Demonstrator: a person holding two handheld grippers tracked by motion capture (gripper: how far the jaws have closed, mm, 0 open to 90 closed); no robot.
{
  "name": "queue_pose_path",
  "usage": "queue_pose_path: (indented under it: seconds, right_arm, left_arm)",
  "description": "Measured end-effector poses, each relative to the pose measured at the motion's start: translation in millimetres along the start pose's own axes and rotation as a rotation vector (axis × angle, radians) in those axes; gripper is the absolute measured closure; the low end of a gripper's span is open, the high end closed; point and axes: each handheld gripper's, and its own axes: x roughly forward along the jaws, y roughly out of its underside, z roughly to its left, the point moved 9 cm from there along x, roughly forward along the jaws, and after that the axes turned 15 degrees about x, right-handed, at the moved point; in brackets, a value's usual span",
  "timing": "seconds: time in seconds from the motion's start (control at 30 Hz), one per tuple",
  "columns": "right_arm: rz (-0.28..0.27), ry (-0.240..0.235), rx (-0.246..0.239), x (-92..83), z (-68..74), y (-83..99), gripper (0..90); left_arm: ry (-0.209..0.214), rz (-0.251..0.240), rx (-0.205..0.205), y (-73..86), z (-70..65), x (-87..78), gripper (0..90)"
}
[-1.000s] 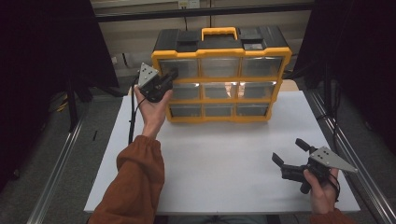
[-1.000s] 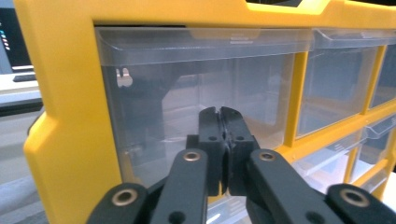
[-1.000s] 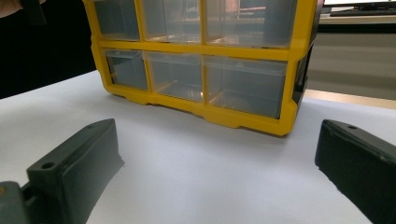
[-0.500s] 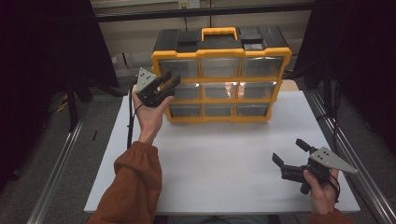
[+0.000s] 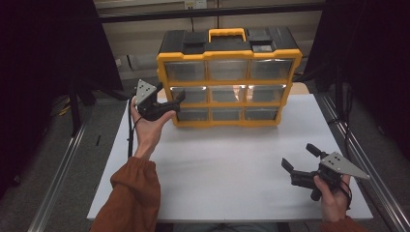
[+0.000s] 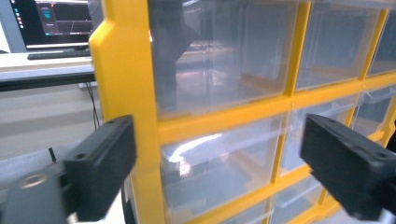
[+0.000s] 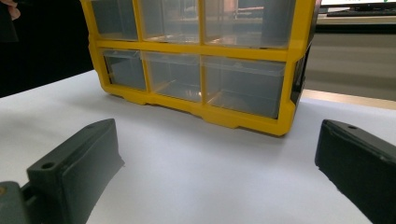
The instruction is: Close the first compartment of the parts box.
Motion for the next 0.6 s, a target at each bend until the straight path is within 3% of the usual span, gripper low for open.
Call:
queue_pose_path:
  seconds: [0.37,0.47,0.6]
  right_arm:
    - [0.007,0.0,-0.002,0.5,1.1,0.9,0.0]
    - [0.008,0.0,-0.001,0.4,1.3,1.0,0.0]
    - [0.009,0.002,-0.001,0.2,1.4,1.3,0.0]
  left_arm:
    - [0.006,0.027,-0.043,34.4,-4.9,-15.8,2.3]
    - [0.015,0.016,-0.092,41.7,-5.6,-20.3,2.2]
    - [-0.003,0.039,-0.031,52.8,-5.7,-28.8,2.3]
